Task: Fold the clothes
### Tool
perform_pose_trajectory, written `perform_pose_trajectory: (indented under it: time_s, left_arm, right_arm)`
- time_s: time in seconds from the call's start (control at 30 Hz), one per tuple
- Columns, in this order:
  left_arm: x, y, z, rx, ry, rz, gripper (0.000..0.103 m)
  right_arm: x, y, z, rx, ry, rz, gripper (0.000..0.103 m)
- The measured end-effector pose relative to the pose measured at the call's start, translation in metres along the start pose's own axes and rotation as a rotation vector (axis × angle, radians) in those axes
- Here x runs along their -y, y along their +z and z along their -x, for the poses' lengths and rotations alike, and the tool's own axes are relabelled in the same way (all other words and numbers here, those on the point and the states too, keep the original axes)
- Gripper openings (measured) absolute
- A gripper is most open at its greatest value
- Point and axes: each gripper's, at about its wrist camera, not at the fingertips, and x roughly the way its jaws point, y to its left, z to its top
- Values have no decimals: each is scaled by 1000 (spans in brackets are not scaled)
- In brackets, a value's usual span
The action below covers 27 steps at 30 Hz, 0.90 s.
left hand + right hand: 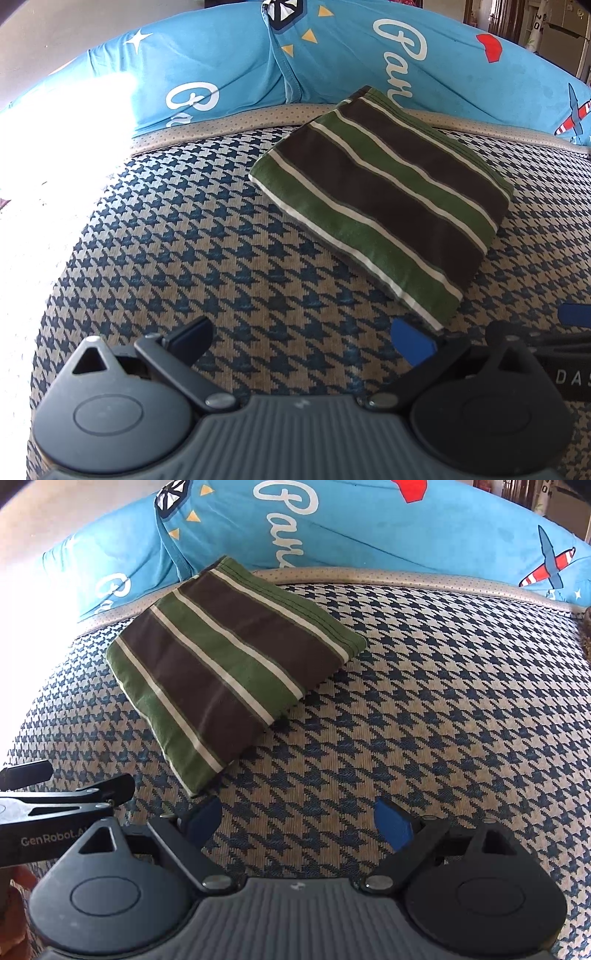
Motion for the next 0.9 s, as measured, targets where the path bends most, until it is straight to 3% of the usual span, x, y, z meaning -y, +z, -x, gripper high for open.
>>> perform_pose_trajectory:
  time_s: [0.9]
  left_arm:
    - [6, -1, 0, 7, 17, -40, 103]
  right_arm:
    - [0, -4, -1, -21, -8, -12, 90]
